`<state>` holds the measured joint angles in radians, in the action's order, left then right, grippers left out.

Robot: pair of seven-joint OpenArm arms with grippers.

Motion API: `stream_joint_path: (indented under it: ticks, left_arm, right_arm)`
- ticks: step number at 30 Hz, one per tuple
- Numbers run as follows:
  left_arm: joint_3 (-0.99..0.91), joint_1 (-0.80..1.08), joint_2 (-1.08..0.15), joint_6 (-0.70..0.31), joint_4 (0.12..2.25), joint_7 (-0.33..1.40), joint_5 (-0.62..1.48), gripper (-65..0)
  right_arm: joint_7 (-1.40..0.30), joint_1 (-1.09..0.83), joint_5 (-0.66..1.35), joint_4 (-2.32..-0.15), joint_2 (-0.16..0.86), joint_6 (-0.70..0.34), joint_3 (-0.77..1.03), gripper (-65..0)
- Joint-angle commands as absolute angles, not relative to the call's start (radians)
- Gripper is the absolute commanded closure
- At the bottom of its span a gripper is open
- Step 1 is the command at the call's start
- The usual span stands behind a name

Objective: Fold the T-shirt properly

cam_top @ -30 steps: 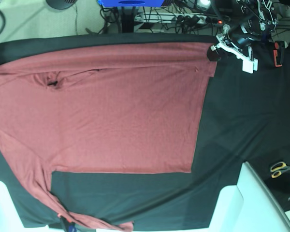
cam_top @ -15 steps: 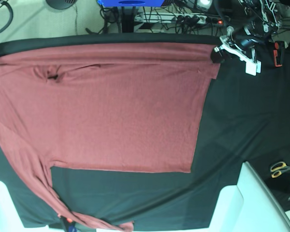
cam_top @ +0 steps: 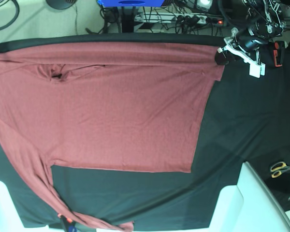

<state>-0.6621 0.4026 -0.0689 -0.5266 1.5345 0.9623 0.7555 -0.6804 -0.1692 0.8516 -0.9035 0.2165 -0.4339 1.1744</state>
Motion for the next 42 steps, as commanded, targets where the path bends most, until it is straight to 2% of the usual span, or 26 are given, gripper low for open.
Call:
stream_joint_path:
  ticks: [1, 18, 21, 27, 29, 31, 33, 36, 39, 42]
  left_arm:
    - [-0.668, 0.41, -0.081, -0.532, 1.547, 0.951, 0.76, 0.0]
    - [-0.665, 0.43, -0.081, -0.532, 1.554, 0.946, 0.76, 0.0]
    - [-0.662, 0.43, -0.081, -0.532, 1.55, 0.946, 0.76, 0.0]
    - [-0.668, 0.43, -0.082, -0.529, 1.549, 0.946, 0.76, -1.3]
    - [-0.668, 0.432, -0.084, -0.527, 1.549, 0.946, 0.76, -12.7]
    - [-0.668, 0.444, -0.093, -0.527, 1.55, 0.946, 0.76, -23.0]
    - [-0.668, 0.452, -0.096, -0.529, 1.557, 0.944, 0.76, -35.5]
    - [-0.67, 0.453, -0.097, -0.529, 1.557, 0.944, 0.76, -49.5]
    - [-0.67, 0.453, -0.102, -0.527, 1.557, 0.944, 0.76, -57.1]
    - [-0.679, 0.453, -0.102, -0.527, 1.557, 0.944, 0.76, -57.3]
  right_arm:
    - [-0.664, -0.176, 0.866, -0.921, 0.229, -0.438, 1.182, -0.8]
    - [-0.664, -0.177, 0.86, -0.914, 0.226, -0.438, 1.182, -2.6]
    - [-0.664, -0.186, 0.865, -0.914, 0.225, -0.438, 1.182, -8.9]
    - [-0.664, -0.191, 0.866, -0.915, 0.222, -0.44, 1.182, -29.1]
    - [-0.664, -0.2, 0.868, -0.921, 0.222, -0.44, 1.182, -34.7]
    - [-0.659, -0.206, 0.868, -0.921, 0.222, -0.44, 1.182, -37.2]
    - [-0.657, -0.211, 0.868, -0.921, 0.222, -0.44, 1.182, -37.5]
    - [-0.659, -0.22, 0.865, -0.921, 0.222, -0.44, 1.219, -37.5]
    - [-0.662, -0.225, 0.862, -0.921, 0.223, -0.44, 1.236, -37.5]
    - [-0.664, -0.226, 0.86, -0.921, 0.228, -0.44, 1.239, -37.5]
